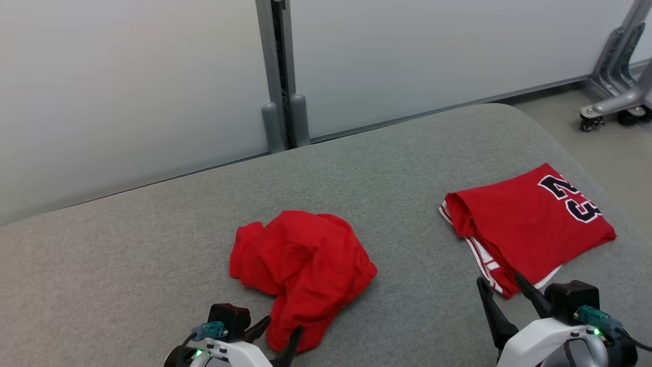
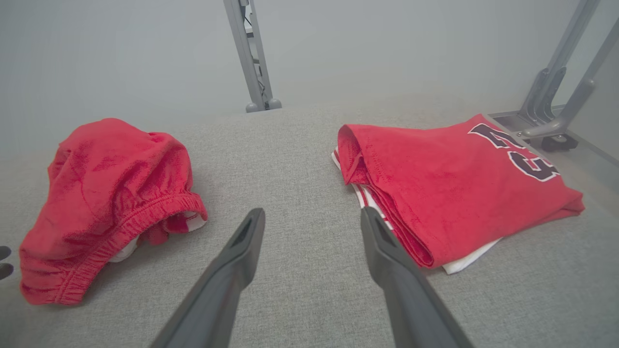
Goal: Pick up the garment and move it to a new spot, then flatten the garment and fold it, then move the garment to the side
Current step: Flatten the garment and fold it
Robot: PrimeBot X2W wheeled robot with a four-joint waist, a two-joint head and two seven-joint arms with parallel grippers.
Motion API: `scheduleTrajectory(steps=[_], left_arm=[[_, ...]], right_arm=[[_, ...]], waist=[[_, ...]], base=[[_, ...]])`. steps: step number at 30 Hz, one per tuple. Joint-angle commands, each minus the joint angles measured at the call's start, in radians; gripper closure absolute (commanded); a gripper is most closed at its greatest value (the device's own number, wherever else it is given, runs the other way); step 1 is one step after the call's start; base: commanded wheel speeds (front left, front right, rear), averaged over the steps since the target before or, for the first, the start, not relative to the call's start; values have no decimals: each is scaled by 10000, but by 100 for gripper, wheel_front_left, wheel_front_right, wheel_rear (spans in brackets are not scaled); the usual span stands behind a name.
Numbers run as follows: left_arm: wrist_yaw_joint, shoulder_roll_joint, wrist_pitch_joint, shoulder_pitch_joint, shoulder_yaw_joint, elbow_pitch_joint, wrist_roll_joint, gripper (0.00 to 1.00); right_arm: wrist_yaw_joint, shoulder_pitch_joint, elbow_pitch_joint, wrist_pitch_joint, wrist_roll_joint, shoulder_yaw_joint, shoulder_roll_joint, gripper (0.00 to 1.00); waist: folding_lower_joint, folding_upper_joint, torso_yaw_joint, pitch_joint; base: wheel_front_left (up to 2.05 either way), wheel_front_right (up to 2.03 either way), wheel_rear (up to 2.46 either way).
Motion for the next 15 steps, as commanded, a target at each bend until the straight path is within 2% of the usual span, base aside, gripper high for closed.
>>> scheduleTrajectory(steps=[1, 5, 7, 8, 9, 10, 15], left_arm=[[39, -11, 43, -273, -64, 257, 141, 0], [16, -250, -51, -979, -224, 1139, 279, 0], [262, -293, -227, -1329, -149, 1697, 382, 0], [312, -324, -343, -1460, -137, 1815, 430, 6], [329, -346, -499, -1610, -138, 1882, 495, 83], [283, -382, -660, -1723, -138, 1900, 494, 100], [-98, -656, -1599, -2511, -257, 1256, 296, 100]], right_arm=[[6, -131, -44, -19, -61, -21, -50, 0], [6, -194, -71, -54, -1, 67, -50, 0], [6, -262, -44, -84, -14, 124, -46, 0], [6, -275, -46, -96, -12, 112, -47, 0], [6, -271, -50, -109, -6, 117, -47, 0], [6, -263, -52, -127, -2, 115, -46, 0], [6, -170, -51, -126, -81, -2, -48, 0]], waist=[[0, 0, -418, 223], [0, 0, -793, 339], [0, 0, -993, 387], [0, 0, -1030, 394], [0, 0, -1051, 401], [0, 0, -1060, 404], [0, 0, -879, 326]], base=[[0, 0, 0], [0, 0, 0], [0, 0, 0], [0, 0, 0], [0, 0, 0], [0, 0, 0], [0, 0, 0]])
